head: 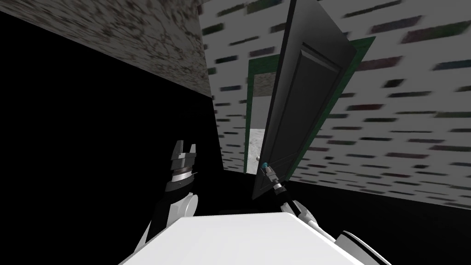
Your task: Pull the door open
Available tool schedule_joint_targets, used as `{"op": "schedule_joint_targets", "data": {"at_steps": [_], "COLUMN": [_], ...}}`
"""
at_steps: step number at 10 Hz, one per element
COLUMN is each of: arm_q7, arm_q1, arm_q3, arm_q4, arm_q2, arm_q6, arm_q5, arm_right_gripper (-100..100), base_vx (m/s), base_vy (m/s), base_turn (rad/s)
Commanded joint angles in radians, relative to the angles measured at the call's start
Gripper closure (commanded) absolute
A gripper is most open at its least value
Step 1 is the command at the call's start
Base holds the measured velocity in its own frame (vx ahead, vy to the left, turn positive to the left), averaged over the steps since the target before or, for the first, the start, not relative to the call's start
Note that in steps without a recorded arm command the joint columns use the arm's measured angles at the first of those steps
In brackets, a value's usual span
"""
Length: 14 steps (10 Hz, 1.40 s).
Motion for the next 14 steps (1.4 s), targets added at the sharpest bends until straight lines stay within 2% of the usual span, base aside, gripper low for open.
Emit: {"op": "schedule_joint_targets", "data": {"at_steps": [1,2,3,6,8,10,11,12,14], "arm_q7": [-0.004,-0.004,-0.005,-0.005,-0.005,-0.008,-0.008,-0.008,-0.008], "arm_q1": [0.039,0.039,0.056,0.056,0.056,0.092,0.074,0.092,0.092], "arm_q3": [-0.011,-0.011,-0.019,-0.019,-0.019,-0.035,-0.035,-0.035,-0.035], "arm_q4": [0.034,0.034,0.051,0.041,0.051,0.085,0.1,0.085,0.085], "arm_q2": [-0.007,-0.007,-0.012,-0.012,-0.012,-0.021,-0.021,-0.021,-0.021], "arm_q6": [-0.037,-0.037,-0.071,-0.071,-0.071,-0.139,-0.139,-0.139,-0.139], "arm_q5": [-0.009,-0.009,-0.015,-0.015,-0.015,-0.028,-0.028,-0.028,-0.028], "arm_right_gripper": [-100,-100,-100,-100,-100,-100,-100,-100,-100], "base_vx": [0.045,0.039,0.035,0.016,-0.003,0.045,0.032,0.013,0.004], "base_vy": [0.004,-0.002,0.014,0.005,-0.001,0.002,0.009,0.0,0.0], "base_turn": [0.192,0.057,0.094,0.011,0.002,0.147,0.053,-0.022,0.001]}}
